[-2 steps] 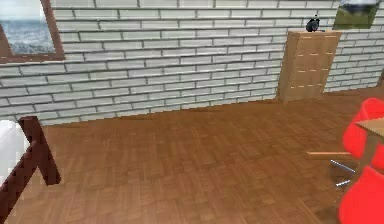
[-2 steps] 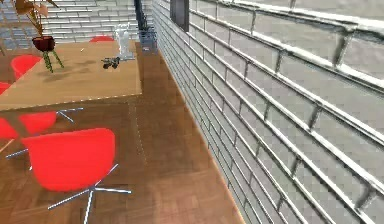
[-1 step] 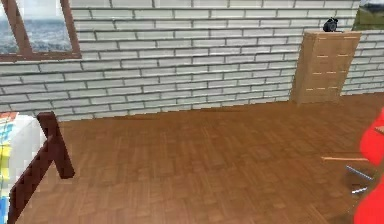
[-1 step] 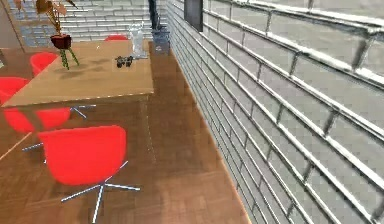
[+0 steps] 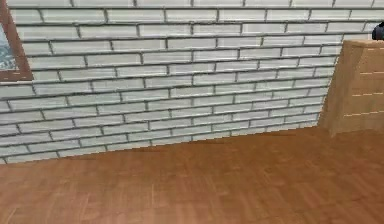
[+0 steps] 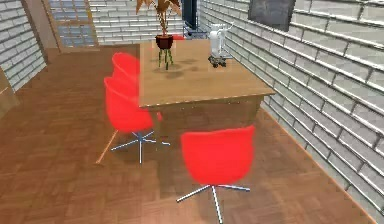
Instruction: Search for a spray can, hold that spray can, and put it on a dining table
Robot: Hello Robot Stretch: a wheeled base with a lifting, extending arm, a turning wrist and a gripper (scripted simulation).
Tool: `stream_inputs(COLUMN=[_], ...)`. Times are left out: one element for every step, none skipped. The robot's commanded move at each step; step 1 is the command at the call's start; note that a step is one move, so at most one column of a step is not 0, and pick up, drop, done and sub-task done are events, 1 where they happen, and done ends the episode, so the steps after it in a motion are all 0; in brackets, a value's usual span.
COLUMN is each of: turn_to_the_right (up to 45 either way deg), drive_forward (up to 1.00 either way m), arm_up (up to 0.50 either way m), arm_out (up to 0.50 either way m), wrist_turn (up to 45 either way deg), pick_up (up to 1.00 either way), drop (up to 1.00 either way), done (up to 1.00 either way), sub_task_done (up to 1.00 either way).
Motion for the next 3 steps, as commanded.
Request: stream_inputs(turn_to_the_right=[30.0,0.0,3.0], drive_forward=[0.00,1.00,0.00], arm_up=[0.00,0.00,0.00], arm_out=[0.00,0.00,0.00], wrist_turn=[0.0,0.0,0.0], pick_up=[0.00,0.00,0.00], drop=[0.00,0.00,0.00], done=[0.00,0.00,0.00], sub_task_done=[0.00,0.00,0.00])
